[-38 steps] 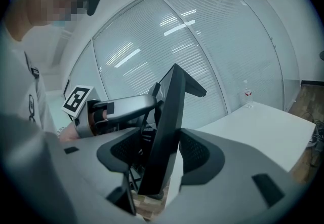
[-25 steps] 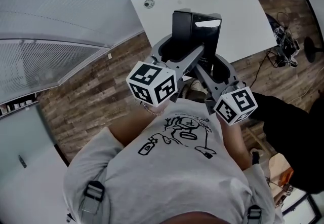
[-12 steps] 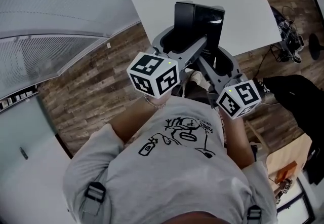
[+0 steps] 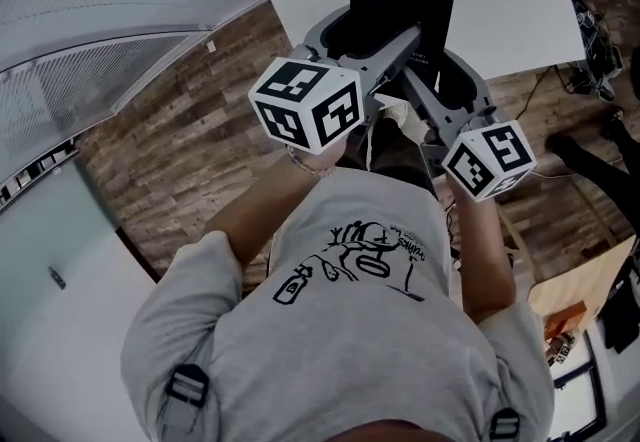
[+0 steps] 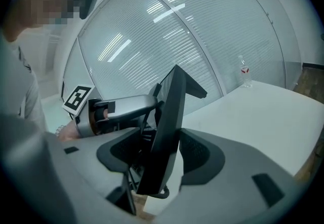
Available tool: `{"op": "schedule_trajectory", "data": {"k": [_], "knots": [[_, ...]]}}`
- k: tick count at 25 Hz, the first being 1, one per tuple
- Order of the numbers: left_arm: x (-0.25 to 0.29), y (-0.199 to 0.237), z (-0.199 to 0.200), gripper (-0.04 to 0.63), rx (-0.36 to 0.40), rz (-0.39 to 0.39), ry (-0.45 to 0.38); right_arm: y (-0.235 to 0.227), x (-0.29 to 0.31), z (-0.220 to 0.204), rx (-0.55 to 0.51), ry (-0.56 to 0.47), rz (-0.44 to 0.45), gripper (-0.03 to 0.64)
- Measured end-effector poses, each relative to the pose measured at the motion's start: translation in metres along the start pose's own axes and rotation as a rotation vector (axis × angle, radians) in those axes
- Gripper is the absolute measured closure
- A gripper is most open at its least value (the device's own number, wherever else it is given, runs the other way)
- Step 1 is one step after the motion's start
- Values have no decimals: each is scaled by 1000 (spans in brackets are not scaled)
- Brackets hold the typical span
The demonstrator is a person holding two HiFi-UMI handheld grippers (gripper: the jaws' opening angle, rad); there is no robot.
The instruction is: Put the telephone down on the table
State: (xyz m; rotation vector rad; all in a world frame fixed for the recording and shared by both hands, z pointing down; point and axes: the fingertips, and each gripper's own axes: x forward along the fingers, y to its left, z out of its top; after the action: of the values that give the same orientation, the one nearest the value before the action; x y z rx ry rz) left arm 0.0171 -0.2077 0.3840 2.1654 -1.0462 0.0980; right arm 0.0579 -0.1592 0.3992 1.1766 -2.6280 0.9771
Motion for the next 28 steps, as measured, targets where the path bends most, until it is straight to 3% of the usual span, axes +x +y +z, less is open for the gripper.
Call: {"op": "schedule_trajectory", "data": {"k": [15,28], "knots": [[75,82,-57,264,-58,49,69,-84,64,-61,79,87,3,385],[107,110,-103,264,-66,69,116,-124,78,-106,135,140,-11,385]]}}
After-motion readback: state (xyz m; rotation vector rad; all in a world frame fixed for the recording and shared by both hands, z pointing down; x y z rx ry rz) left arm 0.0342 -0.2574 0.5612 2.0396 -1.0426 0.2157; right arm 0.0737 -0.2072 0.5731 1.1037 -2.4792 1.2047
